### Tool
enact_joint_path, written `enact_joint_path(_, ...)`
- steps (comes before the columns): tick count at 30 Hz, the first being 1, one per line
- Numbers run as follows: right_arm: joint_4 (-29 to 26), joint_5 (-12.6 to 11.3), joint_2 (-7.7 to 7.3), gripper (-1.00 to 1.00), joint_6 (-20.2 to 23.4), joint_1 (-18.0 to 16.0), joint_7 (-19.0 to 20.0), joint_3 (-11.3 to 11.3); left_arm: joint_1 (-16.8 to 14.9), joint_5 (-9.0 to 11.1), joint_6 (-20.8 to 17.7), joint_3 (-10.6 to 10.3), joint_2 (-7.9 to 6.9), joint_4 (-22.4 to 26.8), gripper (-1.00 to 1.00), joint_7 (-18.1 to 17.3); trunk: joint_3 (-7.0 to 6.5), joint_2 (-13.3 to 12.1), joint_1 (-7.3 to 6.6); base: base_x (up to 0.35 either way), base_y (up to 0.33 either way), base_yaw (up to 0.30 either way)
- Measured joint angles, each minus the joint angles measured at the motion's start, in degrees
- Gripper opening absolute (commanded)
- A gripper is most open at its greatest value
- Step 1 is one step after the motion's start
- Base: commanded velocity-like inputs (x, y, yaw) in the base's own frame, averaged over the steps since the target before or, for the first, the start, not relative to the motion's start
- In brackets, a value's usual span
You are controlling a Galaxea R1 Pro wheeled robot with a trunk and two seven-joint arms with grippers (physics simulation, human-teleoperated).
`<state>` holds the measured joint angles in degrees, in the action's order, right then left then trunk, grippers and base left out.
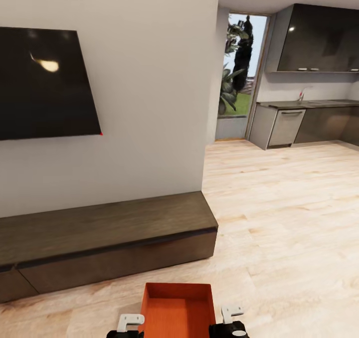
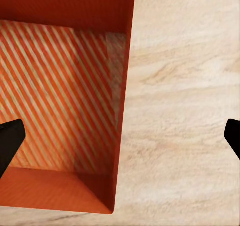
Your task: Move the two storage containers from the living room to the garage. In the garage, place one container on the floor and stack the other container on top of it (either order is fine).
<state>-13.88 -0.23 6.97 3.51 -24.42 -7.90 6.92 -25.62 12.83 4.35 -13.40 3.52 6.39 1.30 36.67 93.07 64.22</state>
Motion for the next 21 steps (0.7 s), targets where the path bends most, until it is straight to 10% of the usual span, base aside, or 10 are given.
enact_joint_path(21,0.0,0.02,-0.01,1.0,-0.01,0.0,0.01,0.0,0.0,-0.03,-0.01,0.0,0.0,0.0,1.0,-0.11,3.77,8.42,4.61,0.0,0.0,0.0)
